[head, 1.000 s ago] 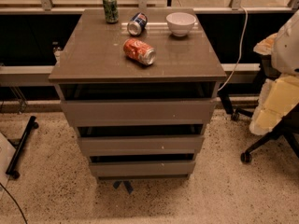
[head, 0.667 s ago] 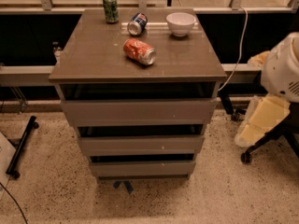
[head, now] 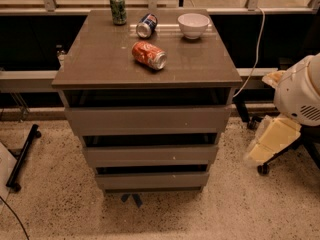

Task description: Open middle drawer

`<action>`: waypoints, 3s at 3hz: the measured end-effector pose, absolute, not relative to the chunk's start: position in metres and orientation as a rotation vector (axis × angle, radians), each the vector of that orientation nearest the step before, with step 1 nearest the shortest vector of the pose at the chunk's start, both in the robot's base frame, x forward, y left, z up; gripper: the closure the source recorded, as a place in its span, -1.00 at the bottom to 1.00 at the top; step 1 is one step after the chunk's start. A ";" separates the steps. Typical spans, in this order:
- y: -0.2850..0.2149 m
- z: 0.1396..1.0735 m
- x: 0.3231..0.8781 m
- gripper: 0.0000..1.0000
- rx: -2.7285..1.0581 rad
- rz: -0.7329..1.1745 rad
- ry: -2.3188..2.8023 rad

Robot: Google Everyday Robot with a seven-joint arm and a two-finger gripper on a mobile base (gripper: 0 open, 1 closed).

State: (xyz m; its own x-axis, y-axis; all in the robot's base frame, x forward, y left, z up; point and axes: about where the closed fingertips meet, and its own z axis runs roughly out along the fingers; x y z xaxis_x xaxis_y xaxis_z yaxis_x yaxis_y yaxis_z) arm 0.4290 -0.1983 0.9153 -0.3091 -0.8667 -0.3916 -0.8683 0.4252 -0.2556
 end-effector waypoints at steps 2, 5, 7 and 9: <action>-0.178 0.879 0.432 -1.00 -1.524 0.060 2.213; -0.151 0.762 0.469 -1.00 -1.477 0.251 2.117; -0.144 0.744 0.472 -1.00 -1.501 0.263 2.140; -0.122 0.690 0.494 -1.00 -1.392 0.308 2.176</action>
Offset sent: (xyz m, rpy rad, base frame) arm 0.0155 0.0446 -0.0916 0.0517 0.0538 0.0657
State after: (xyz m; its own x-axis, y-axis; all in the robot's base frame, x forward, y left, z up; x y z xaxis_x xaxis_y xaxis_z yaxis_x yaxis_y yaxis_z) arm 0.4936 -0.1217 0.6901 -0.3259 -0.7707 -0.5476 -0.8925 0.4419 -0.0908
